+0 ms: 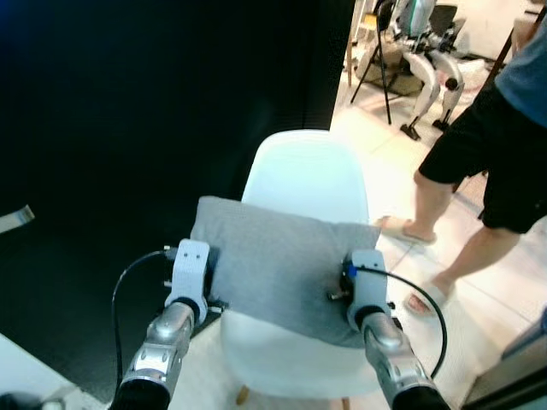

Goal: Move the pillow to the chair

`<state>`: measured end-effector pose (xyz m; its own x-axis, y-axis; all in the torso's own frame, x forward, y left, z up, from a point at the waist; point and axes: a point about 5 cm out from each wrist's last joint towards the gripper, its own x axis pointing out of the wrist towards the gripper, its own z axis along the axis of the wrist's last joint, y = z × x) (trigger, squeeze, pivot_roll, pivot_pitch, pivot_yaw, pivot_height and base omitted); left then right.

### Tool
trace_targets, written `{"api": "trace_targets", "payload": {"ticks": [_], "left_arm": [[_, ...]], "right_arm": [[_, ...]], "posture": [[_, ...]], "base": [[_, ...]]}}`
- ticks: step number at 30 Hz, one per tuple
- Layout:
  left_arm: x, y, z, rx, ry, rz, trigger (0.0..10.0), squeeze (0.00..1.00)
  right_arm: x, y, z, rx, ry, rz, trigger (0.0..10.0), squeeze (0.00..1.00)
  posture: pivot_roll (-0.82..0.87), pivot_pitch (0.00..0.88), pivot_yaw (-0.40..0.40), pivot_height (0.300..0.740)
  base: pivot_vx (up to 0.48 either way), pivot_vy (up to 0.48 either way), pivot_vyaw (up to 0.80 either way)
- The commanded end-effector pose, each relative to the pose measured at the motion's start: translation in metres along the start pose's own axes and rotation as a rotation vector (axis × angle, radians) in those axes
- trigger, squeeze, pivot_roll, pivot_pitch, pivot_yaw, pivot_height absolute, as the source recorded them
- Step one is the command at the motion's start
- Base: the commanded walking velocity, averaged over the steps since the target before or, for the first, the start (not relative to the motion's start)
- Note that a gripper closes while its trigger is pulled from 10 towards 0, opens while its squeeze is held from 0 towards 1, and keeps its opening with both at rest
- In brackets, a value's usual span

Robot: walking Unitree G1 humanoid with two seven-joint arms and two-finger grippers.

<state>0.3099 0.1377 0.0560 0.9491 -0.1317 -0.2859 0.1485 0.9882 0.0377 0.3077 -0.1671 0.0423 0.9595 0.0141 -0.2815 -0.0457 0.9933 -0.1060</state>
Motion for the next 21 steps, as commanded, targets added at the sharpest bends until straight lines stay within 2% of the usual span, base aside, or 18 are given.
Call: {"api": "trace_targets", "payload": {"ticks": [1, 7, 21], "left_arm": [[0.0001, -0.0015, 0.0018, 0.022, -0.021, 0.0, 10.0, 0.0], [0.0007, 0.0002, 0.0033, 0.006, -0.026, 0.018, 10.0, 0.0], [-0.0009, 0.0053, 0.0032, 0.004, -0.027, 0.047, 10.0, 0.0]], "right_arm": [[0.0012, 0.0092, 0.0065, -0.033, -0.032, 0.041, 10.0, 0.0], [0.0057, 0.0147, 0.0115, -0.064, -0.039, 0.06, 10.0, 0.0], [0.0073, 0.0184, 0.0106, -0.028, -0.029, 0.068, 10.0, 0.0]], "posture": [[-0.04, 0.072, -0.026, 0.74], [-0.04, 0.073, -0.031, 0.74], [-0.02, 0.072, -0.027, 0.74]], "base": [[0.0, 0.0, 0.0], [0.0, 0.0, 0.64], [0.0, 0.0, 0.0]]}}
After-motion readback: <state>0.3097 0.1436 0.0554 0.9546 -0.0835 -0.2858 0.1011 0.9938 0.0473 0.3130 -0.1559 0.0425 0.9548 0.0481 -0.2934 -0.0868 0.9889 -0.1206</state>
